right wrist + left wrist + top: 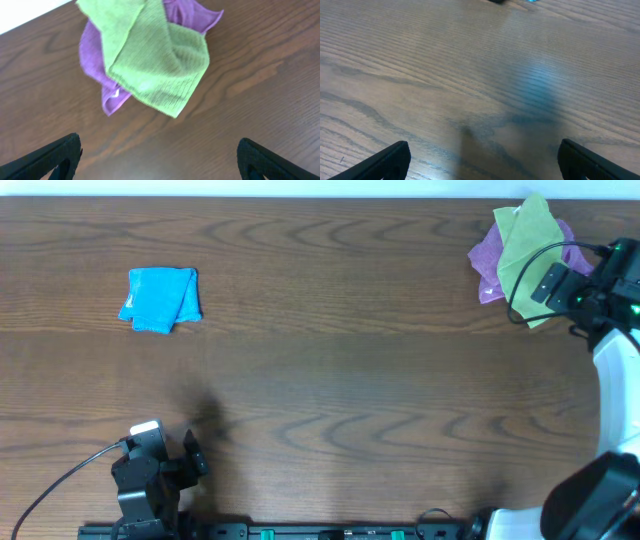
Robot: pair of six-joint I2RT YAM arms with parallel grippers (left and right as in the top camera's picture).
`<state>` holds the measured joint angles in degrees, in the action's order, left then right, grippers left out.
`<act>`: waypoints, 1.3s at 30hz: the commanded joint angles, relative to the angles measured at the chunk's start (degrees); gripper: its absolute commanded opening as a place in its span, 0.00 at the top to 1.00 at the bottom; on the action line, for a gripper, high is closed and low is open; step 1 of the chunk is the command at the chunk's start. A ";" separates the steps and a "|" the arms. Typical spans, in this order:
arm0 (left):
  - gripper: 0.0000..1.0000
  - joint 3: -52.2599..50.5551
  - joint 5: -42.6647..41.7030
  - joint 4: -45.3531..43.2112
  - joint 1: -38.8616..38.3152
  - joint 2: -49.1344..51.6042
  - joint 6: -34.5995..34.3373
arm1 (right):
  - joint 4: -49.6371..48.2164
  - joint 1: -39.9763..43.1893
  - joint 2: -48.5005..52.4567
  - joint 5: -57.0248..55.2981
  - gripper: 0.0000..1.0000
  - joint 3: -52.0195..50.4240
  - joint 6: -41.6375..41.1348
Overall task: Fold the cloth
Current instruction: 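Reach the right gripper to the lime-green cloth on the purple cloth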
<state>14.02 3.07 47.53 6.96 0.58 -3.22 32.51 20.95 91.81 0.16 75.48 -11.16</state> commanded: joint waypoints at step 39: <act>0.05 -0.52 1.84 3.89 -0.24 -0.37 0.22 | -34.42 0.74 30.23 5.25 0.13 1.79 -7.04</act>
<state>14.02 3.07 47.53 6.96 0.58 -3.22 -1.63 21.32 120.84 4.75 76.03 -17.30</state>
